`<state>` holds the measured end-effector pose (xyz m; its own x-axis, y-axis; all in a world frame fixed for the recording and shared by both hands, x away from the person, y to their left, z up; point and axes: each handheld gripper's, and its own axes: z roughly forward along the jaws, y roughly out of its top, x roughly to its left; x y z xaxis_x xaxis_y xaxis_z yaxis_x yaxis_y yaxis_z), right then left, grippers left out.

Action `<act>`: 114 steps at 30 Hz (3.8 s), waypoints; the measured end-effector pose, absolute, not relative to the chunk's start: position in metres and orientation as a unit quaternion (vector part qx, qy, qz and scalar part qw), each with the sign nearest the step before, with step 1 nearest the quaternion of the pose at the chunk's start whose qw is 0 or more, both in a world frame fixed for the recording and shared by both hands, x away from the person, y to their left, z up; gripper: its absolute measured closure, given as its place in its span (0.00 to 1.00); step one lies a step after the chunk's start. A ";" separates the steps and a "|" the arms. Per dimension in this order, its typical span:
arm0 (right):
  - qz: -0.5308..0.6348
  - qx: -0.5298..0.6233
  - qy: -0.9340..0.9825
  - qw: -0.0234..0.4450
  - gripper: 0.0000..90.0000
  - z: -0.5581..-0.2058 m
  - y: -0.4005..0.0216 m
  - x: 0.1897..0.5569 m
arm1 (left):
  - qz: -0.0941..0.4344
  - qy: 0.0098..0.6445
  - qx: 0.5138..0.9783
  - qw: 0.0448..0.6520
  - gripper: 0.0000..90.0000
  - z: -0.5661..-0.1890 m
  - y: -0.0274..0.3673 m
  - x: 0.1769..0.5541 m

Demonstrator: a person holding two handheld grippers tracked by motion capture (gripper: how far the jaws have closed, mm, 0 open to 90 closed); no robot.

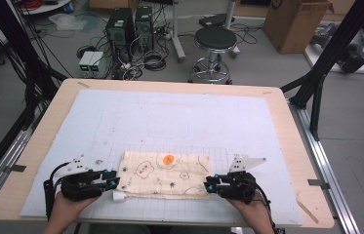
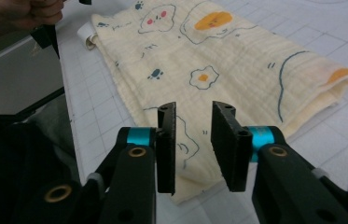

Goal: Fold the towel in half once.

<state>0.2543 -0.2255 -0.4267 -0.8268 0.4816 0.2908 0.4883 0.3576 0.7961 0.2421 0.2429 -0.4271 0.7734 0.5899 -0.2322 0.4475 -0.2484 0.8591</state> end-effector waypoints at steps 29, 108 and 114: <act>-0.421 -0.244 -0.873 -0.006 0.94 -0.430 -0.209 0.249 | 0.058 0.315 0.831 0.454 0.93 -0.437 0.232 0.244; -0.403 -0.320 -0.857 -0.039 0.99 -0.443 -0.157 0.342 | 0.101 0.341 0.852 0.384 0.96 -0.436 0.173 0.340; -0.400 -0.335 -0.852 -0.044 0.97 -0.442 -0.172 0.337 | 0.102 0.361 0.838 0.397 0.96 -0.439 0.192 0.337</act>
